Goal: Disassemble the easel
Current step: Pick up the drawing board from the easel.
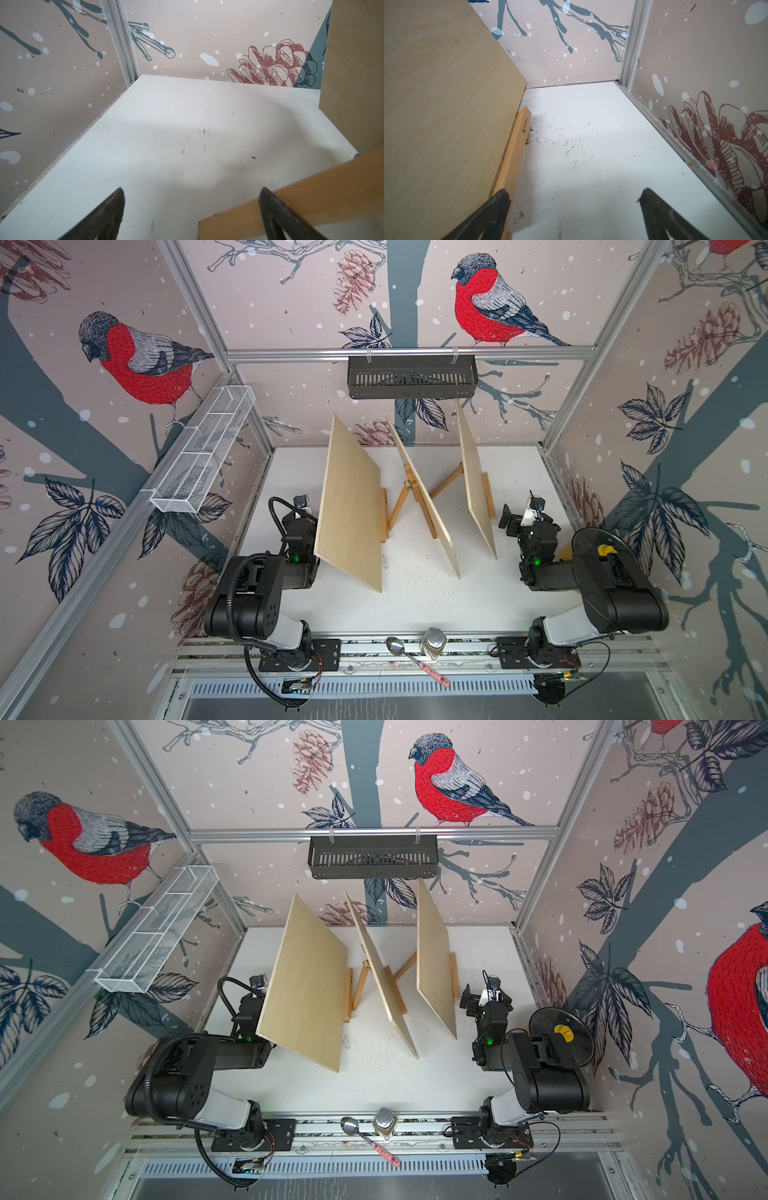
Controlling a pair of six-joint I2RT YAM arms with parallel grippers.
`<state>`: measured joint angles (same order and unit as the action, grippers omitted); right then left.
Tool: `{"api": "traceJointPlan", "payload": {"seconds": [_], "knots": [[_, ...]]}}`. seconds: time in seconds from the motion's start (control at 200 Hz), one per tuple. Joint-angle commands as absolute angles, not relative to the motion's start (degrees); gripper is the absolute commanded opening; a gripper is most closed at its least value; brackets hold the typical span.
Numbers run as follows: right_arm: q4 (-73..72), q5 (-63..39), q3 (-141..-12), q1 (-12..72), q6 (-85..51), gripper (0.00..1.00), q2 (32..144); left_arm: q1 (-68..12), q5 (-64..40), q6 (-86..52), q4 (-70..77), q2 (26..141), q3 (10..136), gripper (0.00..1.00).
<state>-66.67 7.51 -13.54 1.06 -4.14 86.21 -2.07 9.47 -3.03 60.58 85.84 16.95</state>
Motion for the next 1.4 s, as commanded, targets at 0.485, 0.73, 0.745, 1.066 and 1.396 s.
{"api": "traceJointPlan", "payload": {"seconds": [0.485,0.73,0.745,1.066,1.396], "knots": [[-68.47,7.54,-13.54,1.01,-3.78,0.99,86.04,-2.02,9.84,-2.81,61.96,85.67,16.91,0.99],[-68.44,7.56,-13.54,0.98,-3.79,0.99,86.04,-2.02,9.87,-2.81,61.88,85.69,16.96,0.99],[-68.44,7.56,-13.54,0.96,-3.78,0.99,86.04,-2.04,9.87,-2.81,61.88,85.69,17.02,0.99],[-68.42,7.38,-13.54,0.95,-3.86,0.99,86.05,-2.03,9.84,-2.9,61.96,85.69,16.89,0.95],[-68.51,6.16,-13.38,0.27,-4.22,1.0,85.87,-0.8,26.89,-11.19,45.51,76.61,21.65,0.94]]}}
